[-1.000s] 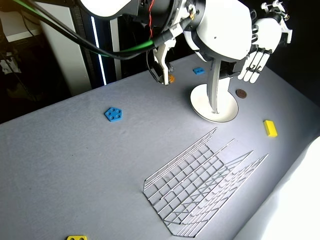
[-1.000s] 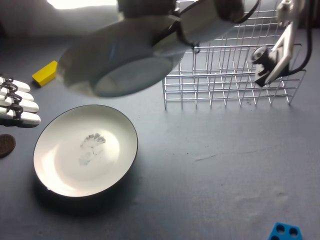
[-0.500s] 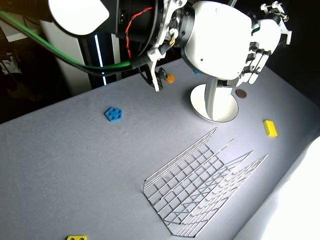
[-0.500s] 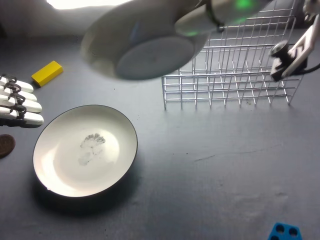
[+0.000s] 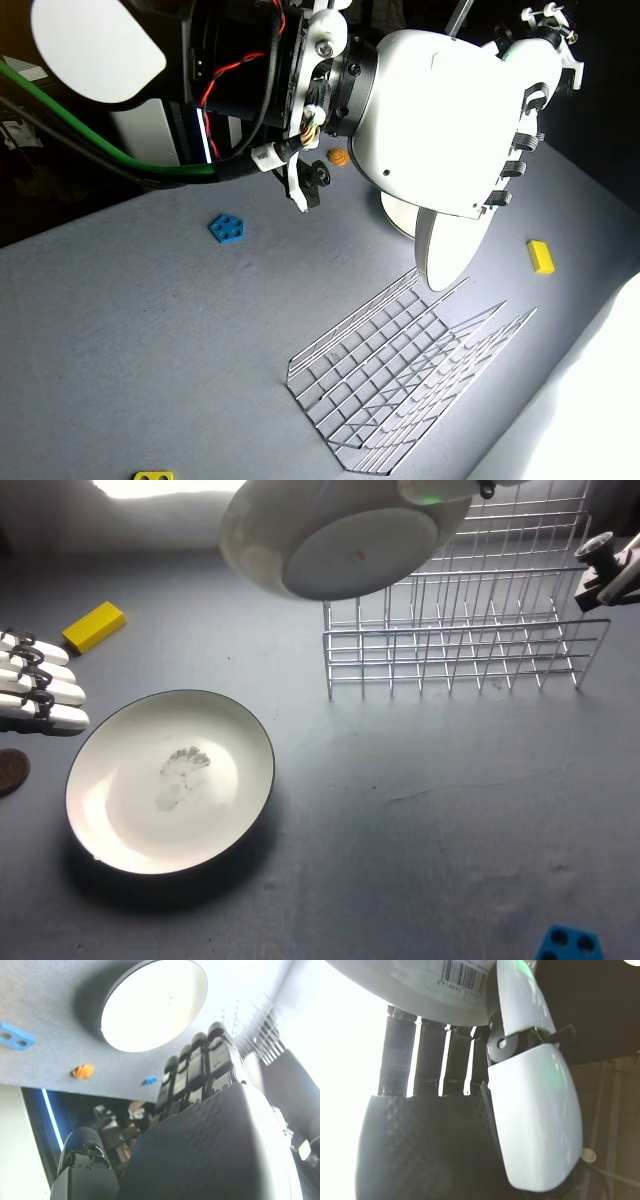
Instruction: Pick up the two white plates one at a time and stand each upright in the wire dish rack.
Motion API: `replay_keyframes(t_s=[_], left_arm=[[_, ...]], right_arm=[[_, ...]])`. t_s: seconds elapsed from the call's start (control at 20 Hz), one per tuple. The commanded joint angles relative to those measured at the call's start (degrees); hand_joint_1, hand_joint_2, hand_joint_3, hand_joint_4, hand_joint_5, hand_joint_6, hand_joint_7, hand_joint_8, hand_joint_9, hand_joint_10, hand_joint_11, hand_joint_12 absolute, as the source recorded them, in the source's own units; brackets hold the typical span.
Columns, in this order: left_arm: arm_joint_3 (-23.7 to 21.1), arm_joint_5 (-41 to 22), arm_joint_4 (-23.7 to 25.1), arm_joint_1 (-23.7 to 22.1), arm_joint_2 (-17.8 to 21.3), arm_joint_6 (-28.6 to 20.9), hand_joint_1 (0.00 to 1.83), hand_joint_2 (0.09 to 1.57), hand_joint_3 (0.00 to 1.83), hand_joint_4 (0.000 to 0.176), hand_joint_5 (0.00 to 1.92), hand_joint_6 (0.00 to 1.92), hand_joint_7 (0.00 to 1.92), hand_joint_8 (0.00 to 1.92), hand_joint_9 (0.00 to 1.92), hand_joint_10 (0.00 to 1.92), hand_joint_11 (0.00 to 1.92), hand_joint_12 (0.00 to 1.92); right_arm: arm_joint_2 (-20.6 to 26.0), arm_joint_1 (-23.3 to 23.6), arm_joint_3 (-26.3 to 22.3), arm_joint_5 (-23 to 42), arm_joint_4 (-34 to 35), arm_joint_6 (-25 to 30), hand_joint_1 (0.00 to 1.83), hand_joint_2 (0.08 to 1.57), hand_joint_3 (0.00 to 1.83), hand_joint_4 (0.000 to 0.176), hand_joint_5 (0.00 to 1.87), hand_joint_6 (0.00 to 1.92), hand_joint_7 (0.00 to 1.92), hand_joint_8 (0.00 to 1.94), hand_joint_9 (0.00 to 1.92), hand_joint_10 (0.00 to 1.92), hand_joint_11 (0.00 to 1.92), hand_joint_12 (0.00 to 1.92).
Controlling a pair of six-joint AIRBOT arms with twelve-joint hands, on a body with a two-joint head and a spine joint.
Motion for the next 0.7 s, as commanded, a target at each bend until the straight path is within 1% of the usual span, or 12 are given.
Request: replay_keyframes(t_s=[0.0,0.15,0.25,0.45,0.65], left_arm=[[0.3,-1.7,-3.8,-0.7,0.1,-0.1,0.0,1.03,0.0,0.0,0.02,0.0,0.0,0.0,0.0,0.0,0.0,0.0],[0.4,-1.7,-3.7,-0.8,-0.1,0.2,0.0,1.03,0.0,0.0,0.02,0.0,0.0,0.0,0.0,0.0,0.0,0.0],[0.4,-1.7,-3.7,-1.2,-0.3,0.2,0.0,1.03,0.0,0.0,0.02,0.0,0.0,0.0,0.0,0.0,0.0,0.0],[0.6,-0.9,-3.4,-1.5,-1.3,0.2,0.0,1.03,0.0,0.0,0.01,0.0,0.0,0.0,0.0,0.0,0.0,0.0],[0.1,0.2,-3.4,-0.4,-2.7,0.2,0.0,1.04,0.0,0.0,0.04,0.01,0.0,0.0,0.0,0.0,0.0,0.0]], right_arm=[[0.4,0.8,0.1,7.9,1.3,1.8,1.37,1.14,0.0,0.0,0.77,1.18,0.89,1.05,1.01,1.13,0.98,1.08],[0.4,0.2,1.6,8.1,1.3,4.7,1.38,1.12,0.0,0.0,0.8,1.12,0.94,0.98,1.04,1.09,1.0,1.07],[0.4,-0.5,3.5,8.8,1.3,6.4,1.37,1.13,0.0,0.0,0.76,1.17,0.93,1.01,1.02,1.12,1.0,1.06],[0.4,-1.0,5.3,8.8,1.3,8.1,1.38,1.13,0.0,0.0,0.79,1.14,0.93,0.99,1.03,1.09,0.98,1.05],[0.5,-1.0,6.3,8.4,1.3,9.1,1.38,1.12,0.0,0.0,0.8,1.13,0.94,0.97,1.04,1.08,0.99,1.04]])
